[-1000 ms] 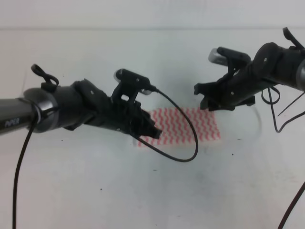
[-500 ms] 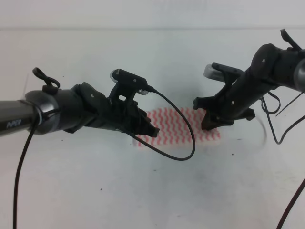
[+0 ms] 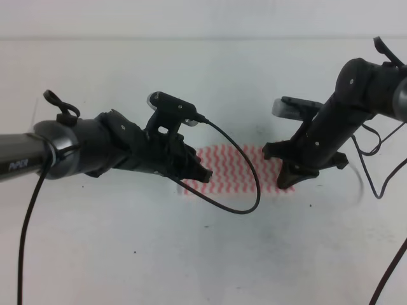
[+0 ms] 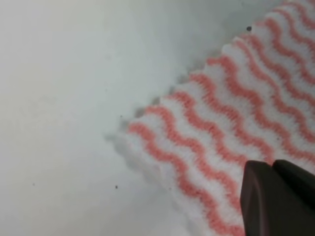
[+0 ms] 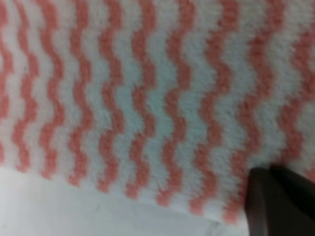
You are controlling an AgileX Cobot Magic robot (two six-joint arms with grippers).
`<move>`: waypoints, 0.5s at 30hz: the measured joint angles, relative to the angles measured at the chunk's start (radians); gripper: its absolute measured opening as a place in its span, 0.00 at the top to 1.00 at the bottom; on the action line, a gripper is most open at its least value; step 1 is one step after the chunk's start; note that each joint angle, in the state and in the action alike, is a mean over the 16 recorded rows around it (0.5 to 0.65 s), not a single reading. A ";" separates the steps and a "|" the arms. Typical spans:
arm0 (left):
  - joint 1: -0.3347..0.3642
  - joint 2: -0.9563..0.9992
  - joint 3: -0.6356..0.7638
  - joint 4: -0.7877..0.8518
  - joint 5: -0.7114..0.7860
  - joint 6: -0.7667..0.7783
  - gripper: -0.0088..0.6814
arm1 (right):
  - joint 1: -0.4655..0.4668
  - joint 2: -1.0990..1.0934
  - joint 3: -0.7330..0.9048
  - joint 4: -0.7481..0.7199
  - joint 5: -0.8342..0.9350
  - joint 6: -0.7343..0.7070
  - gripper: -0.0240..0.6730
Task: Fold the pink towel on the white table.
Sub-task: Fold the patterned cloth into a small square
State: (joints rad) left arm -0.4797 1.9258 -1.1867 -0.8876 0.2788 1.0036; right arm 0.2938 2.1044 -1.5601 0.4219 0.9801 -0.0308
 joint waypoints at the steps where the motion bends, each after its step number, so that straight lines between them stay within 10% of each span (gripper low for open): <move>1: 0.000 0.000 0.000 0.000 0.001 0.000 0.99 | 0.000 -0.002 0.000 -0.002 0.003 0.000 0.98; 15: 0.000 -0.010 -0.003 0.000 -0.004 0.028 0.99 | 0.000 -0.130 0.000 -0.008 -0.027 0.007 0.99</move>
State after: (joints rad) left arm -0.4798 1.9156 -1.1898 -0.8871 0.2749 1.0312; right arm 0.2938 1.9744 -1.5602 0.4135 0.9531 -0.0234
